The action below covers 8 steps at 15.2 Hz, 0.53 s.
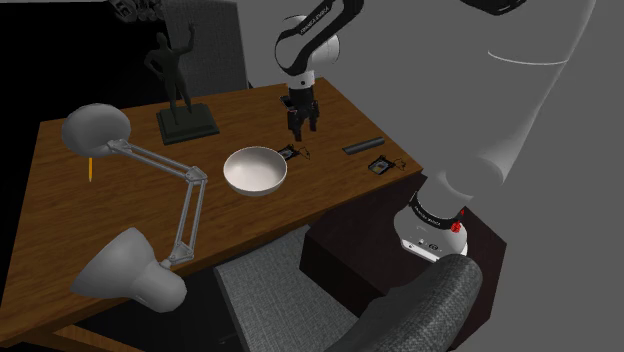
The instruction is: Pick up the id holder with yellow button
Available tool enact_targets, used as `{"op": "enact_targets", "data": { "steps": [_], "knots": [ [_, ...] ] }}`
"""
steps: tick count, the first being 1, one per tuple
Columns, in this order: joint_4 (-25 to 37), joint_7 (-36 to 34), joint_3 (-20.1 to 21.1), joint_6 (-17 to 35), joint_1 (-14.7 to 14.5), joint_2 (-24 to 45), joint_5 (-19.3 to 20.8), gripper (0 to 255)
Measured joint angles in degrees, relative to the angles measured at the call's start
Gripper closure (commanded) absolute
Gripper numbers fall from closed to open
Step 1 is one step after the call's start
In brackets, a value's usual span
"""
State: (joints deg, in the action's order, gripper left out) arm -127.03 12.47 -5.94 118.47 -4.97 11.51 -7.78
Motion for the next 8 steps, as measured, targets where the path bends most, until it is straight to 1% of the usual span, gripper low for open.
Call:
{"op": "enact_targets", "data": {
  "steps": [2, 8],
  "knots": [
    [0.6, 0.8, 0.2, 1.3, 0.1, 2.4, -0.4, 0],
    [0.8, 1.6, 0.5, 4.9, 0.2, 6.4, -1.1, 0]
  ]
}}
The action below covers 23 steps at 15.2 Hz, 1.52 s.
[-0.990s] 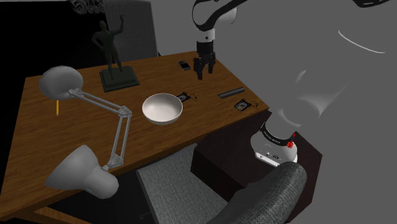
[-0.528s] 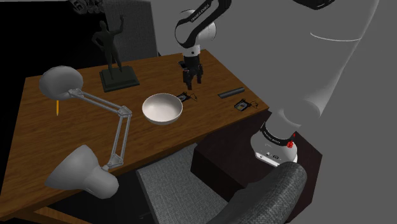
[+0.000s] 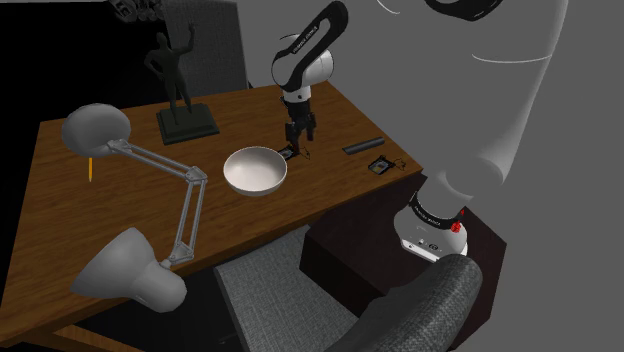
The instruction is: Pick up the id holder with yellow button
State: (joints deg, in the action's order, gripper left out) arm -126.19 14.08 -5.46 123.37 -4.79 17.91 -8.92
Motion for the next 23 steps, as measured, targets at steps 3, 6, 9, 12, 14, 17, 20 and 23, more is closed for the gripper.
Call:
{"op": "enact_targets", "data": {
  "steps": [3, 6, 9, 12, 14, 17, 20, 23],
  "knots": [
    [-0.1, 0.1, 0.0, 0.5, 0.0, 0.4, -0.1, 255],
    [-0.1, 0.1, 0.0, 0.6, 0.0, 0.4, -0.1, 255],
    [-0.1, 0.1, 0.0, 0.6, 0.0, 0.4, -0.1, 255],
    [-0.1, 0.1, 0.0, 0.5, 0.0, 0.4, -0.1, 255],
    [0.1, -0.1, 0.0, -0.3, 0.0, -0.3, 0.1, 255],
    [0.2, -0.5, -0.1, -2.2, -0.1, -2.1, 0.4, 255],
    [0.2, -0.8, -0.3, -4.1, -0.1, -4.0, 0.8, 255],
    [0.6, -1.2, -0.4, -6.1, -0.2, -5.7, 1.1, 255]
  ]
}}
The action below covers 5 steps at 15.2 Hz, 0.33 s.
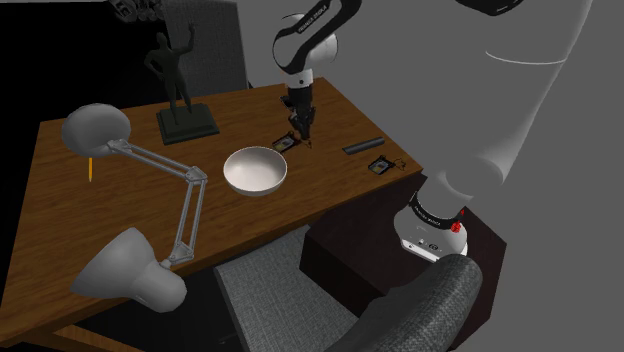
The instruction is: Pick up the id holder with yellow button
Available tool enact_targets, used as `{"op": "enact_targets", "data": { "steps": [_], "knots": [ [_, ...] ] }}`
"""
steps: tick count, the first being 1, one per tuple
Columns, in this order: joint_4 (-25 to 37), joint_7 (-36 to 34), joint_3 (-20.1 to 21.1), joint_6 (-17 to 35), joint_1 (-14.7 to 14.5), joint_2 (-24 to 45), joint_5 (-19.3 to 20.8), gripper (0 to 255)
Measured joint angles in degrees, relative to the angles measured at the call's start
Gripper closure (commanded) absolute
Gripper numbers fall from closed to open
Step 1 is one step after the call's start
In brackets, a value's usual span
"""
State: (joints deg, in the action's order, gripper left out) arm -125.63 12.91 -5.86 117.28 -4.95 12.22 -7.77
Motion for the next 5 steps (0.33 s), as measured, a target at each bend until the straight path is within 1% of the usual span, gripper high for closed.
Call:
{"op": "enact_targets", "data": {
  "steps": [5],
  "knots": [
    [0.8, -0.6, -0.1, -3.1, -0.1, -2.3, 0.4, 255]
  ]
}}
